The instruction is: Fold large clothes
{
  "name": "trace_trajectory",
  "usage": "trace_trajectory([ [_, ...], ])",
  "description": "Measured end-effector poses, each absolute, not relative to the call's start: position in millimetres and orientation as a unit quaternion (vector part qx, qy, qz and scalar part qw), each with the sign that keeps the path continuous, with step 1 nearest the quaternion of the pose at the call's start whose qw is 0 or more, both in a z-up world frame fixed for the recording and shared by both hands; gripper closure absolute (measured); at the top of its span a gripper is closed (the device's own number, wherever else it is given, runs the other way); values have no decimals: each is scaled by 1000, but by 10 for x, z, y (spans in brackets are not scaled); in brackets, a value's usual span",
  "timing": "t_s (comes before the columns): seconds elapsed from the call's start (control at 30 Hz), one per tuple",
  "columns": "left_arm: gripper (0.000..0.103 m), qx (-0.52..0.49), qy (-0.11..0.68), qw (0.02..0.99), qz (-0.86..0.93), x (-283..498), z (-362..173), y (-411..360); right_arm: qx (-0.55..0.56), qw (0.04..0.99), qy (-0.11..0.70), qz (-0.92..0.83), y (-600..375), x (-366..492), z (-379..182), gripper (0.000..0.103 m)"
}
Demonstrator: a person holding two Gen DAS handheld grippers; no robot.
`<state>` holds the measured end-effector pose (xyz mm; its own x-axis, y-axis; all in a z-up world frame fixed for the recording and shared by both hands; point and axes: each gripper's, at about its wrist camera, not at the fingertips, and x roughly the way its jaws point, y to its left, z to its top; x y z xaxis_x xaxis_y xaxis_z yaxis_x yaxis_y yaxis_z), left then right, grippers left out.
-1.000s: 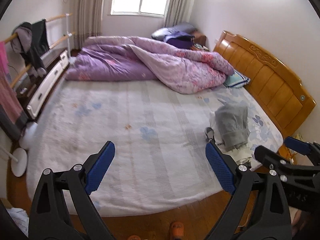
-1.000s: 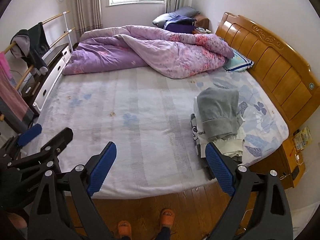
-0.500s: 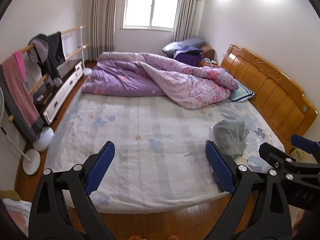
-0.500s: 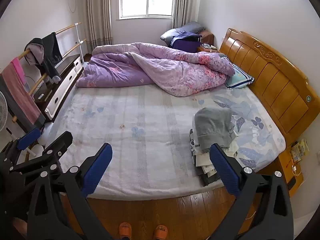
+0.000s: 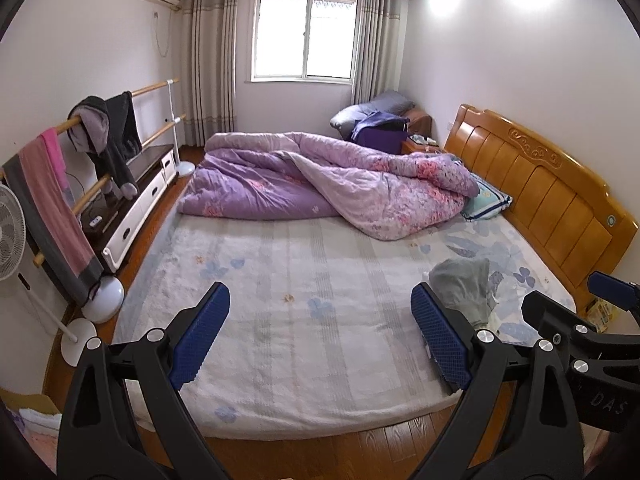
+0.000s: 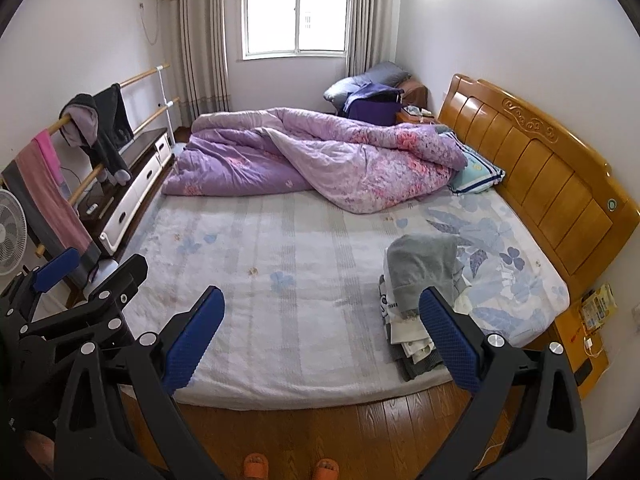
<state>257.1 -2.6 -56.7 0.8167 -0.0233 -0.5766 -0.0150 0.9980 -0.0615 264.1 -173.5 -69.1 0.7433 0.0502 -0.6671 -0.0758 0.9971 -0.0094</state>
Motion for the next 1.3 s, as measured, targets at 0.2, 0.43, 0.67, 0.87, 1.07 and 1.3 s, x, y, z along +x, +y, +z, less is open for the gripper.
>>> trace_trajectory([
  [0.2,10,-28,288,957,6,2467,-364,76,-14,939,342,39,-1638,2579,-530,9],
  [0.43,10,-31,282,959,5,2407,-219,207,-15,942,333,37,-1523,2524,-407,9],
  [0.67,10,-36,274,961,3,2376,-148,287,-18,945,326,33,-1424,2494,-320,8],
  [0.87,10,-35,272,962,5,2367,-112,349,-18,945,324,33,-1403,2490,-303,8],
  [1.07,10,-36,273,961,7,2354,-97,356,-18,945,324,34,-1389,2492,-294,8],
  [1.3,10,-34,273,961,9,2343,-77,365,-18,945,324,35,-1381,2490,-289,8],
])
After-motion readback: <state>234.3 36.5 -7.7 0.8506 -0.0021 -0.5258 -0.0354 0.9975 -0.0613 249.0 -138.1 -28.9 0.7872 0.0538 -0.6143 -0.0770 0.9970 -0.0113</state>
